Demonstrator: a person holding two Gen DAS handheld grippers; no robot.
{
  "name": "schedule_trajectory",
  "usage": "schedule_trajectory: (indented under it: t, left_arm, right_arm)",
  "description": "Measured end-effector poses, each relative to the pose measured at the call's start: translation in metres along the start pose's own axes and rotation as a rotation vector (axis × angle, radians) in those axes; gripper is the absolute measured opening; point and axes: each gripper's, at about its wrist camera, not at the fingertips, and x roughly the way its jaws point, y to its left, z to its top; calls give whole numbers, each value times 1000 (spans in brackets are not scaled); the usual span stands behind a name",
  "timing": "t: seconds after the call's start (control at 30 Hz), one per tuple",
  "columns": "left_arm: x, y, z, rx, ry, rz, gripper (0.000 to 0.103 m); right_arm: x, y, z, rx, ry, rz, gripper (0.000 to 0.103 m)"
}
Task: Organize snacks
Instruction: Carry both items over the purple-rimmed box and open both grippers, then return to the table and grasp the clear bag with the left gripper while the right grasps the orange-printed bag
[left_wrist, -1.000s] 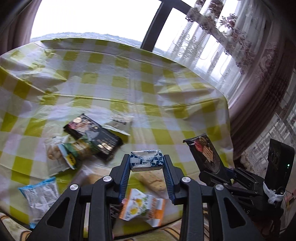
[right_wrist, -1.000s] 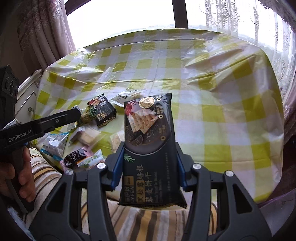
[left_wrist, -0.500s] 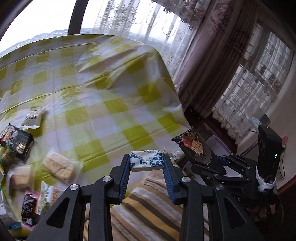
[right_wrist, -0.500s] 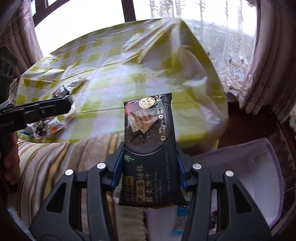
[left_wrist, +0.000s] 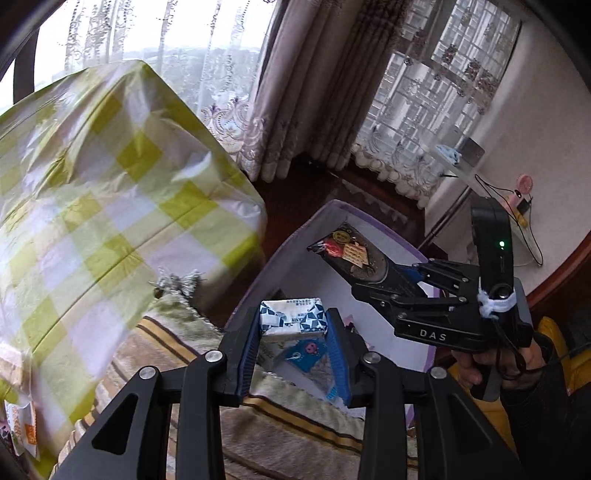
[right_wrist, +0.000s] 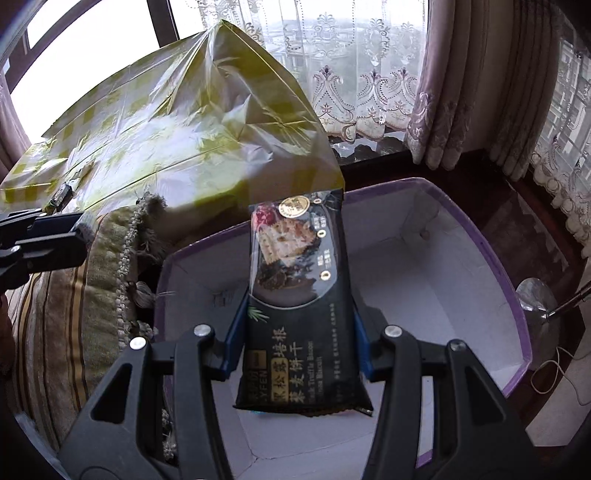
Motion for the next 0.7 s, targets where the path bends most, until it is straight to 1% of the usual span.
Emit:
schedule_trajectory:
  t: [0.07,0.1,0.13,0.17,0.23,0.33,0.47,0.6,0.7]
  left_arm:
    - [6,-6,-2,20,39,-36,46]
    - [7,-9,-4,27,50,-31,62]
    - [8,-9,-5,31,50,-16,73]
    - [6,-9,-5,29,41,-6,74]
    - [0,-5,-5,14,24,2,74]
    - [-12,6,-6,-18,-14,69,74]
    - [-34,32,-11,-119,-78,139,74]
    - [-68,63,-22,-222,-150,247,82]
    - [-99,85,-39,-263,-217,330,82]
  right_arm:
    - [-2,-3,-1,2,-1,-2,55]
    - [-3,-3,-1,2,-1,-7,57]
    - [-5,-3,-1,1,-5,-13,63]
    - [-5,-3,0,2,-9,-19,72]
    - [-8,1,2,-4,-24,-24,79]
    - [-8,10,5,-24,-29,-19,80]
    - [-9,27,8,-58,-35,5,81]
    - [-12,53,12,-99,-52,35,81]
    - [-13,77,16,-134,-57,53,81]
